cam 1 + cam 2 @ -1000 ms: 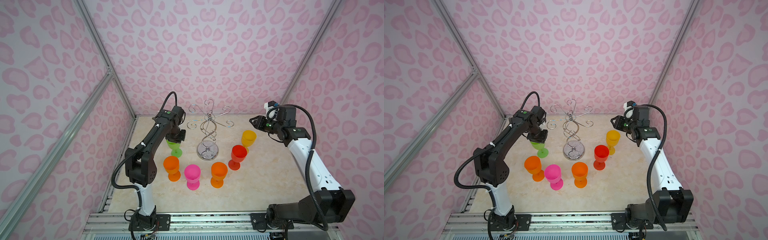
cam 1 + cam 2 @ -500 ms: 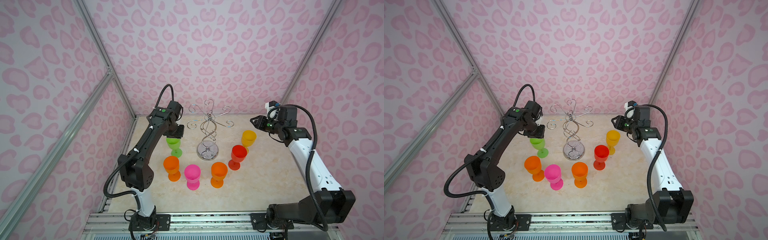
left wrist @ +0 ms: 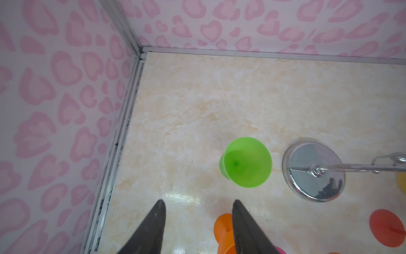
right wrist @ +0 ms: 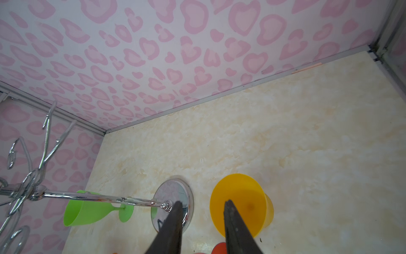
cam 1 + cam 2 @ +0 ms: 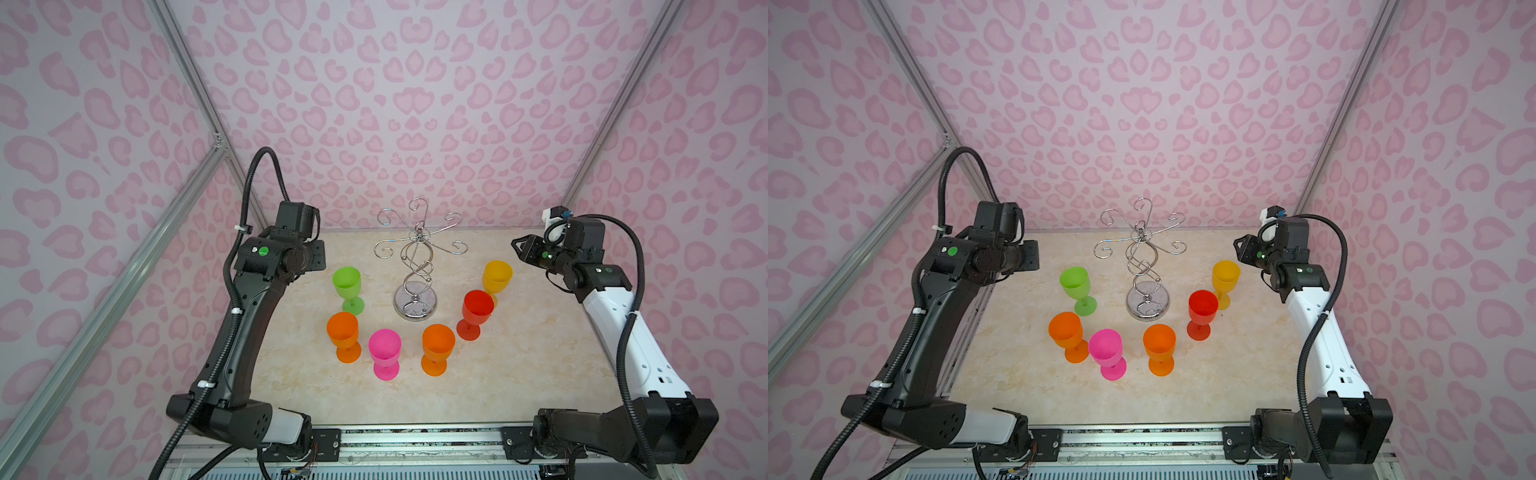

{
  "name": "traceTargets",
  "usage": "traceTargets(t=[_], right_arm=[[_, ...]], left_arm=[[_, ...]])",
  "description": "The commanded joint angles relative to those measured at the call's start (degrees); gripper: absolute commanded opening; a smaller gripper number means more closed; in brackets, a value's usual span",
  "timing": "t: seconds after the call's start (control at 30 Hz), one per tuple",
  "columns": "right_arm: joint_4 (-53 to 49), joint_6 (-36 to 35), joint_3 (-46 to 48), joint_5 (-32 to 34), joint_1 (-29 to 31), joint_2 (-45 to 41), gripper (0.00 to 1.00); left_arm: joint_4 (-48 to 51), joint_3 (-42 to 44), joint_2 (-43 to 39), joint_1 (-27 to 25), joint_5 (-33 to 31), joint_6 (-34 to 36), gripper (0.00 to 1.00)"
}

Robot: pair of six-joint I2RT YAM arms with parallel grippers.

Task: Take the wine glass off the wine glass rack

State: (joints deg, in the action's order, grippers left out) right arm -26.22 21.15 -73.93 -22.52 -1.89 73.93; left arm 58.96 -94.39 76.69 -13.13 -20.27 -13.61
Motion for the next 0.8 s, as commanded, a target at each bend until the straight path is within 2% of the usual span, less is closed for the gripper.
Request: traceTargets(t=[0.0, 0.03, 0.1, 0.17, 0.3, 0.43, 0.53, 0.6, 0.63, 0.67, 0.77], right_arm=[[5.1, -2.91, 3.15, 8.59, -0.23, -1.86, 0.34], [6.67, -3.35, 4.69, 10.73, -0.37, -2.6, 0.35], [9.54, -3.91, 7.35, 14.12, -0.5, -3.8, 0.38], [12.02, -4.1, 9.52, 16.29, -0.59, -4.49, 0.45], [12.5, -4.07, 10.89, 17.88, -0.58, -4.42, 0.56], [14.15, -3.96, 13.24, 20.26, -0.57, -4.67, 0.67], [15.2, -4.0, 14.51, 21.45, -0.57, -4.79, 0.83], [16.01, -4.21, 15.29, 22.34, -0.61, -4.98, 0.86], [16.78, -4.31, 15.89, 22.88, -0.57, -5.15, 0.97], [17.69, -4.42, 16.66, 23.43, -0.59, -5.29, 0.98], [20.65, -4.79, 18.85, 24.99, -0.58, -5.6, 0.98]], left_arm=[[-24.05, 13.62, -8.28, 1.51, -11.78, 1.05, 0.74], [-31.13, 20.0, -11.38, 1.94, -13.78, 2.35, 0.83], [-44.04, 29.4, -15.77, 2.56, -16.19, 4.33, 0.9], [-52.32, 35.39, -17.72, 3.24, -17.63, 5.35, 0.98], [-62.47, 43.42, -16.92, 3.83, -19.41, 10.6, 0.97], [-73.54, 52.21, -14.46, 4.48, -18.13, 13.28, 0.98], [-80.26, 57.96, -12.23, 5.6, -15.99, 13.52, 0.98], [-82.77, 60.4, -10.41, 7.46, -13.26, 11.61, 0.98], [-83.45, 61.52, -9.43, 8.73, -10.24, 9.86, 0.98], [-85.19, 62.95, -8.37, 9.55, -6.75, 9.04, 0.98], [-90.07, 65.47, -3.91, 9.93, -3.59, 8.77, 0.98]])
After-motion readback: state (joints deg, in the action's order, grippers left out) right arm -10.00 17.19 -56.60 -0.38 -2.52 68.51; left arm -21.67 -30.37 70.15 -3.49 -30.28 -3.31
